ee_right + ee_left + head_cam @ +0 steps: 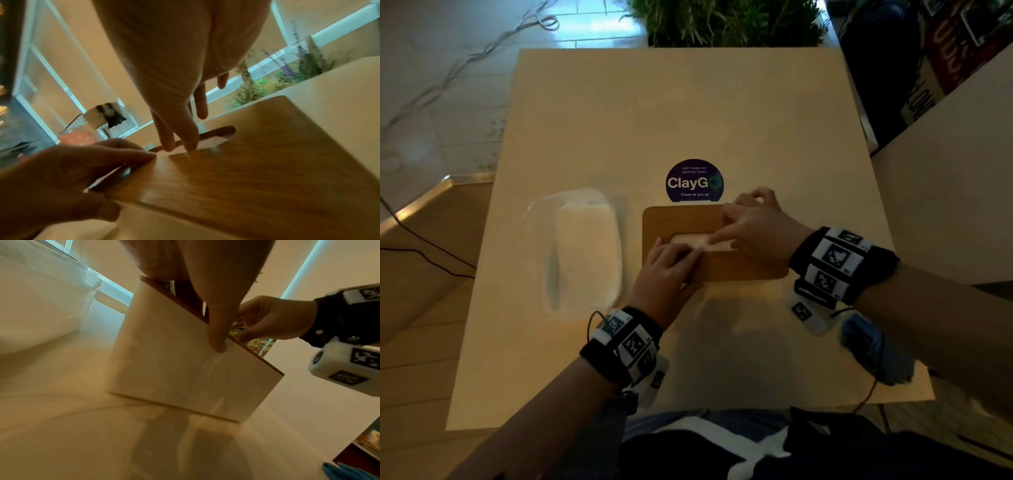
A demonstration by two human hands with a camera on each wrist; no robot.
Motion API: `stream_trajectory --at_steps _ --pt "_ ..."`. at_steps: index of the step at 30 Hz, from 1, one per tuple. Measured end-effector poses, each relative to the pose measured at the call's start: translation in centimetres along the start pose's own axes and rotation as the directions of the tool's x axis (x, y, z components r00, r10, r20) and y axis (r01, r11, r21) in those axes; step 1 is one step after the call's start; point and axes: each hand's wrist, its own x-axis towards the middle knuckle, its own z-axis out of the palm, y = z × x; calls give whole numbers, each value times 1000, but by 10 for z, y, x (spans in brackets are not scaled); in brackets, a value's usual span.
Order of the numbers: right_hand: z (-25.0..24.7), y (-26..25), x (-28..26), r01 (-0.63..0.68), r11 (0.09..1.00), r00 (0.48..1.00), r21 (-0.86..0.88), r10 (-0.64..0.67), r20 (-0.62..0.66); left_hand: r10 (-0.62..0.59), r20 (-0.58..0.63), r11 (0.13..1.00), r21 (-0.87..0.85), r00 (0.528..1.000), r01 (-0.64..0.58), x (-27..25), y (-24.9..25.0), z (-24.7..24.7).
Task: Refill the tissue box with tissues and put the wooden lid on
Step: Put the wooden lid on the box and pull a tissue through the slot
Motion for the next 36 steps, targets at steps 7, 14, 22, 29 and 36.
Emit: stream_trajectory --at_steps 7,14,22,29,36 --pt "-14 -9 18 49 988 985 -149 -23 174 -47 -13 997 -64 999 46 3 3 0" --pt "-1 4 11 62 982 997 179 -53 -59 -31 -19 996 -89 999 29 4 0 -2" --pt "4 15 -6 169 891 937 421 -12 -349 -27 -30 993 -112 999 24 5 -2 -2" --pt "2 15 -14 254 859 887 445 -23 -461 -15 -14 992 -126 1000 13 5 -6 0" --pt "22 10 -30 194 716 766 670 316 -559 -29 -35 975 -221 999 21 4 -4 -3"
